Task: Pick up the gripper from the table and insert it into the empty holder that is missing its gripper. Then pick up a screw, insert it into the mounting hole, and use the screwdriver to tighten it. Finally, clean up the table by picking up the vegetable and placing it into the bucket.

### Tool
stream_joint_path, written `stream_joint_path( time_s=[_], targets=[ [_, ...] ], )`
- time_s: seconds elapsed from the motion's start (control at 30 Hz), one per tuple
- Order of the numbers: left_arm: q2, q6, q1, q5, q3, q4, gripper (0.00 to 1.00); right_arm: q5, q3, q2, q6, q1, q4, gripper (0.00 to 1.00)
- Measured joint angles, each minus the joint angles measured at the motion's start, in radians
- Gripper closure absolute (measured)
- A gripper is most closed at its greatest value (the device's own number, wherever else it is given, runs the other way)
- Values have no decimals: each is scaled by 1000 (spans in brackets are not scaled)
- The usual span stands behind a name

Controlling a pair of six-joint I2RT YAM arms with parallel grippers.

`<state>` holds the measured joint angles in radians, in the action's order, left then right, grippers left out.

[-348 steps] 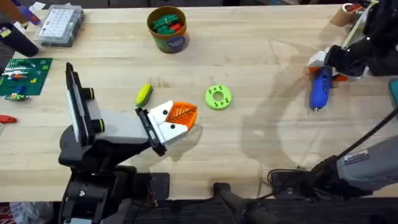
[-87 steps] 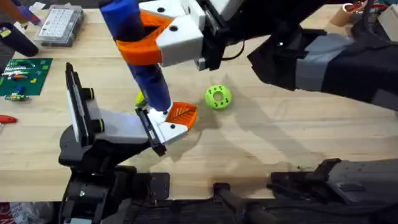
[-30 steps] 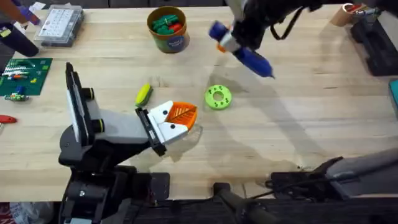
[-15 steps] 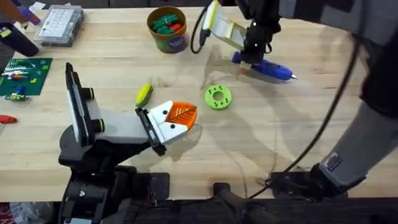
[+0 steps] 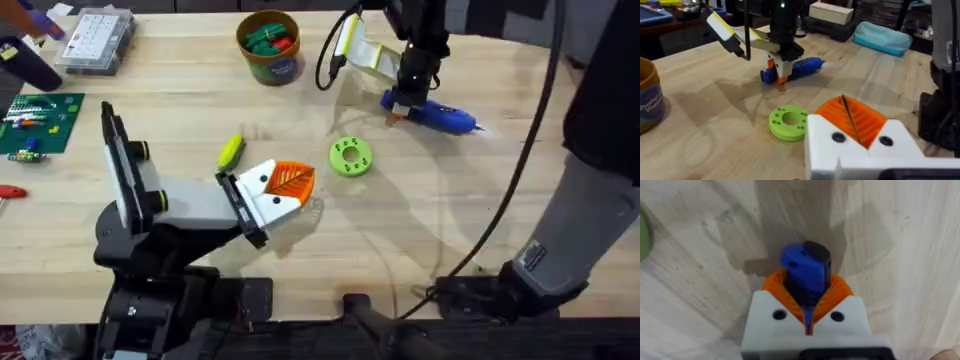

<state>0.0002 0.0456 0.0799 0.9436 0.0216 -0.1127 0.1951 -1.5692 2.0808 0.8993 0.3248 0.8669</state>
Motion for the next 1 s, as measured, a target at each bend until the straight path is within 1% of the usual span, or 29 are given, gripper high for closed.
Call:
stream_joint_path(
  time_s=[0.37, 0.4, 0.43, 0.47, 0.5, 0.57, 0.6, 0.63, 0.67, 0.87, 1.0],
  targets=[
    [0, 0, 0, -6, 0, 0, 992, 2, 0, 0, -2, 0, 0, 986],
    [0, -4, 0, -6, 0, 1, 953, 3, 0, 0, -13, 0, 1, 951],
    [0, -3, 0, -6, 0, 0, 821, 5, 0, 0, -21, 0, 0, 854],
    [0, -2, 0, -6, 0, 0, 617, 10, -1, -6, -33, 0, -1, 650],
    [0, -1, 0, -7, 0, 0, 491, 13, -1, -12, -39, 0, -3, 526],
    [0, 0, 0, -7, 0, 0, 178, 17, -1, -33, -47, 0, 9, 223],
    [0, 2, 0, -7, 0, 0, 64, 18, -1, -48, -52, 0, 11, 77],
    [0, 3, 0, -7, 0, 0, 28, 19, -1, -67, -58, 2, 14, 30],
    [0, 3, 0, -7, 0, 0, 18, 19, -1, -91, -64, 4, 22, 13],
    [0, 3, 0, -10, 0, 1, 14, 21, -2, -268, -140, 49, 83, 5],
    [0, 3, 0, -13, 0, 1, 14, 21, -3, -327, -213, 86, 88, 5]
  ],
)
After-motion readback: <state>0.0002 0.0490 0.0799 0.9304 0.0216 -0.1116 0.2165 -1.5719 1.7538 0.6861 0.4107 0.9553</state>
